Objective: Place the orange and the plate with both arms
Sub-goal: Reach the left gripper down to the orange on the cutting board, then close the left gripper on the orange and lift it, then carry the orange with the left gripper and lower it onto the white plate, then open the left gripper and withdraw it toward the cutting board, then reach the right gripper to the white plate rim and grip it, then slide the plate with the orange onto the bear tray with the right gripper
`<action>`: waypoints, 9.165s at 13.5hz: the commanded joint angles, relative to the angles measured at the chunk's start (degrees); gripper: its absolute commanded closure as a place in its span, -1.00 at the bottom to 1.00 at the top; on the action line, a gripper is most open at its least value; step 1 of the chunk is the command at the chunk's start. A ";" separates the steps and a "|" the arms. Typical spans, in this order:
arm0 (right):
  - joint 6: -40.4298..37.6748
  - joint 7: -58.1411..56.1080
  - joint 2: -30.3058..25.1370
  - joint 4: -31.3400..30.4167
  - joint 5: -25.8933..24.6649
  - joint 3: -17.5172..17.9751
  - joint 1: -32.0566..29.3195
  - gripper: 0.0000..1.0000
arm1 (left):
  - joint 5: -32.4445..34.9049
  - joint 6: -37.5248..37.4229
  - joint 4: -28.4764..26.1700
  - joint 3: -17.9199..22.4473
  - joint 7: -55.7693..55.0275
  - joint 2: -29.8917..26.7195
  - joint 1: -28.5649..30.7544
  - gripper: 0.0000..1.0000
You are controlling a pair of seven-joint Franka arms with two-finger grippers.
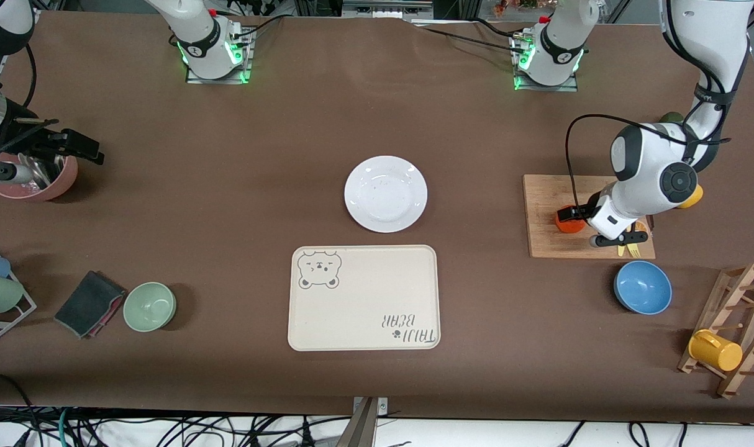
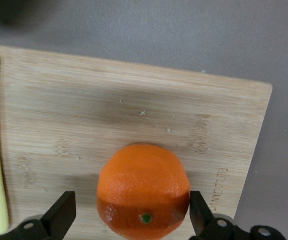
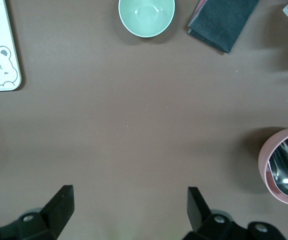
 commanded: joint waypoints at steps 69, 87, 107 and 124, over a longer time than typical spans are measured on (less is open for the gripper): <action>-10.88 -3.05 3.99 3.00 1.58 0.78 3.95 -1.00 | -1.07 -48.90 34.47 -3.43 -15.33 -18.82 0.01 -1.00; 23.73 -31.75 31.23 -6.21 67.46 2.18 21.69 -0.99 | 6.05 -53.06 36.43 -3.60 -10.39 -17.23 0.01 -1.00; 31.83 -51.74 40.47 -9.13 89.38 2.09 31.37 0.93 | 2.09 -51.55 31.40 -3.69 -6.88 -18.91 1.77 -1.00; 31.83 -22.83 56.08 30.82 76.11 -2.04 20.04 1.00 | 2.00 -51.55 31.40 -3.77 -6.88 -18.91 1.77 -1.00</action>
